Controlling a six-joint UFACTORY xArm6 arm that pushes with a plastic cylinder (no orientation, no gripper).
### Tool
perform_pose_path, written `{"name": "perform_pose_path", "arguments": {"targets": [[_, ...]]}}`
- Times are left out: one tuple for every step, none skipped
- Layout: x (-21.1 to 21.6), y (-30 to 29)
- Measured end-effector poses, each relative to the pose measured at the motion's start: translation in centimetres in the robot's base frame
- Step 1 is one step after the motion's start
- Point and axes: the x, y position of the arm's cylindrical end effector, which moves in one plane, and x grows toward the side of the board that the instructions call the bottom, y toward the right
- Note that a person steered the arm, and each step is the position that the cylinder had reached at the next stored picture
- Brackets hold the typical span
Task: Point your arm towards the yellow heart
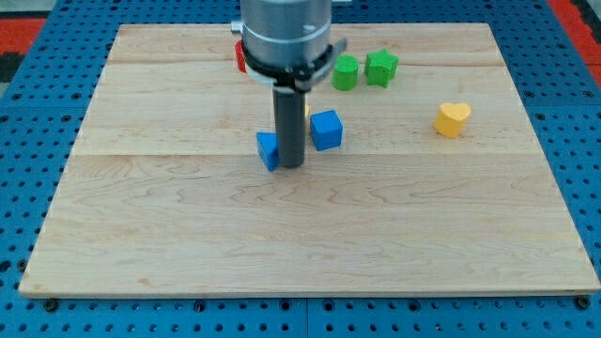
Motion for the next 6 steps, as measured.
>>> {"name": "perform_pose_path", "arguments": {"targets": [[1.2,-0.8],[5.6,1.2],[5.8,13.0],[3.6,22.5],[1.7,29.2],[0.3,31.7]]}}
